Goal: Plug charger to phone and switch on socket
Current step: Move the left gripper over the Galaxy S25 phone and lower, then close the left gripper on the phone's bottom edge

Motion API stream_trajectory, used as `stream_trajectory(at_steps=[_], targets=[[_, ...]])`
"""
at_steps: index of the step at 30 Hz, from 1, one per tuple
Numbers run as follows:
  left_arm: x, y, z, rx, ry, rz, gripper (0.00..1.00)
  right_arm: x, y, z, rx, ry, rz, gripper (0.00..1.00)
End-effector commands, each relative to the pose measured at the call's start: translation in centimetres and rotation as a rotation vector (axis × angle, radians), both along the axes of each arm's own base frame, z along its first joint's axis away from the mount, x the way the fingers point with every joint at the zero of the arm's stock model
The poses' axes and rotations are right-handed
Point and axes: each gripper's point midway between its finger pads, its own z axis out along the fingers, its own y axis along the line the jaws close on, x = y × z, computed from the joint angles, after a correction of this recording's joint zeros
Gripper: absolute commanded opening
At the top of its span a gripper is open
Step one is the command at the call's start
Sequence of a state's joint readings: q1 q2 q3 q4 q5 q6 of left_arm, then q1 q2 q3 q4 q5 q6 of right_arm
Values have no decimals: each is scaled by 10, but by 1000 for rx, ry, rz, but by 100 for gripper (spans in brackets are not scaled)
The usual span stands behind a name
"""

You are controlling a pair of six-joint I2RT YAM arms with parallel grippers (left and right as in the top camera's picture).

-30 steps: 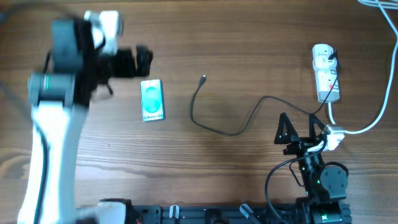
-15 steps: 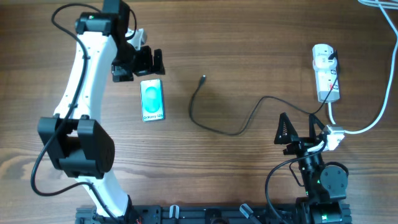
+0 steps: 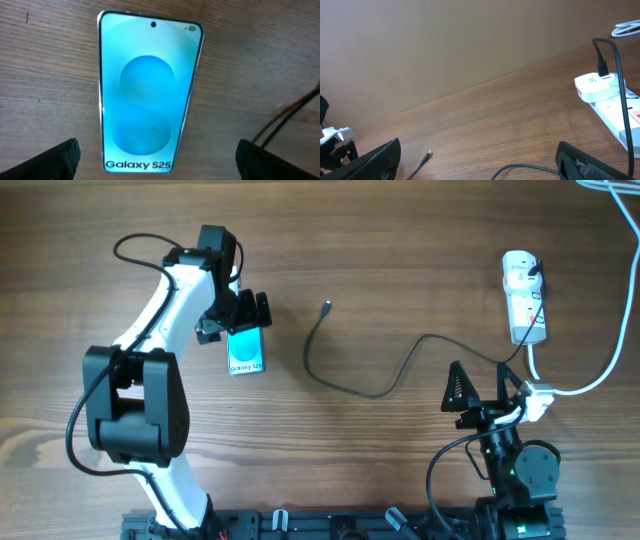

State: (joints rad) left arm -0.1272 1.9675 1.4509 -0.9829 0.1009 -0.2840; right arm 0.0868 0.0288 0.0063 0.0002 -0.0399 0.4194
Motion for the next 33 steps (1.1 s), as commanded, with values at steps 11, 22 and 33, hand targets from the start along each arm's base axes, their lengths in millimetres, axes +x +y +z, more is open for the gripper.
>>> stream_trajectory(at_steps=[11,22,33], targets=[[3,14,-34,75,-56,-16,100,0,-1,1,6,-7,-8,100],[-1,8,-44,44,-59,-39,99,0,-1,1,6,-7,-8,100],[-11,2,-54,48,-22,-61,95,0,-1,1,6,-7,-8,100]])
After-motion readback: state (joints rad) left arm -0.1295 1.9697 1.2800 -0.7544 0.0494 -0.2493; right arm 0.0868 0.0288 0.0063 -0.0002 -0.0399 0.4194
